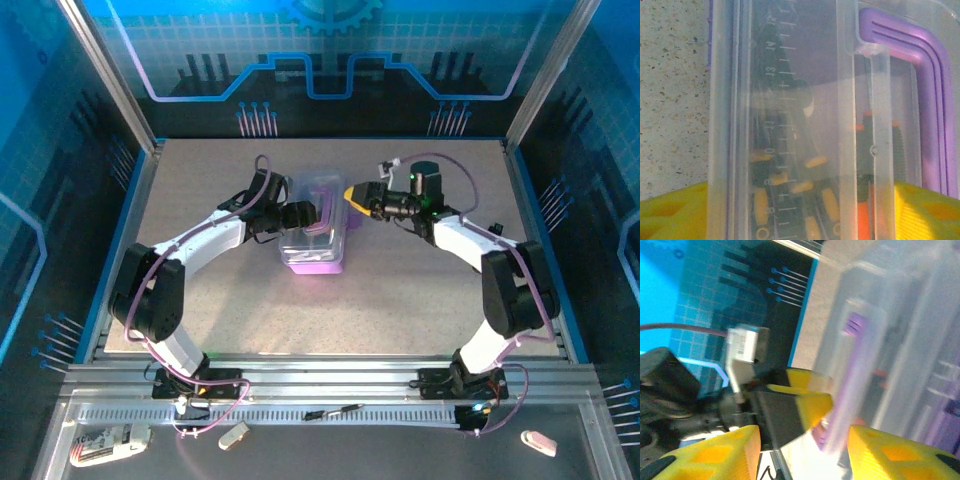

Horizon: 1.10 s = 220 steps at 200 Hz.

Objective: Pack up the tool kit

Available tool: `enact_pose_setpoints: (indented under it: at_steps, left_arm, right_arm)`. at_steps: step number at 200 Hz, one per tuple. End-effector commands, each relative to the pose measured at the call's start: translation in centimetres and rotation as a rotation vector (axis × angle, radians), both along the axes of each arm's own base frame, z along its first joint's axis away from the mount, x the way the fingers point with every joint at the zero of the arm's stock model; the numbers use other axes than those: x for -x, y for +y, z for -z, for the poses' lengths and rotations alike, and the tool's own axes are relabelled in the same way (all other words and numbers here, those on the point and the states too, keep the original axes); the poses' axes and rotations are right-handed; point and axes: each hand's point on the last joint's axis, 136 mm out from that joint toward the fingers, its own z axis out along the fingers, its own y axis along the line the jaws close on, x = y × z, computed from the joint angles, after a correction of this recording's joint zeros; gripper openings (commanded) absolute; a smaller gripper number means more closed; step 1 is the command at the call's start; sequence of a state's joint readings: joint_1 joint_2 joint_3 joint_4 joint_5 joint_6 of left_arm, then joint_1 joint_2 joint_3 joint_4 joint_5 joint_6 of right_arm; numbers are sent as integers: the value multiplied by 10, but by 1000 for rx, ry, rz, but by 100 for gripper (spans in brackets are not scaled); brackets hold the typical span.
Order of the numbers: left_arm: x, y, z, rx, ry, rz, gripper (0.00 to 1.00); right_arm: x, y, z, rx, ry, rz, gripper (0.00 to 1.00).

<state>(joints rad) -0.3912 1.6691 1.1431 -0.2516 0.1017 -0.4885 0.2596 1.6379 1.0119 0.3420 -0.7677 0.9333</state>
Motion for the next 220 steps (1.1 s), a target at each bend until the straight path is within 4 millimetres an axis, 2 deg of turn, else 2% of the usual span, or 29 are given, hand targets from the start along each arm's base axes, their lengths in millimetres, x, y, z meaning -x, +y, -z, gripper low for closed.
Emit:
enact_pose_setpoints:
  at_steps: [1,15,37,60,87,146,170,220]
  left_arm:
    - [52,24,87,-145,292,-2,72]
    - [52,25,86,-145,290,-2,72]
    - [54,25,85,-151,288,5,72]
    - [55,27,85,-159,288,7,72]
    - [56,28,86,-155,290,1,72]
    - [57,28,83,-149,288,-1,72]
    - [58,28,84,-150,292,-5,71]
    - [58,27,84,-138,293,-10,71]
  right_arm:
    - [-5,-28,4,61,15,61,49]
    - [-11,-50,27,91,70,125,47]
    - [-14,-83,61,119,156,220,38]
    - [-14,-97,96,171,244,260,26]
    - [-13,-83,123,183,297,214,24]
    - [-11,-43,151,160,336,125,29]
    - [-10,-28,155,152,344,91,30]
    - [-14,-12,137,93,288,53,33]
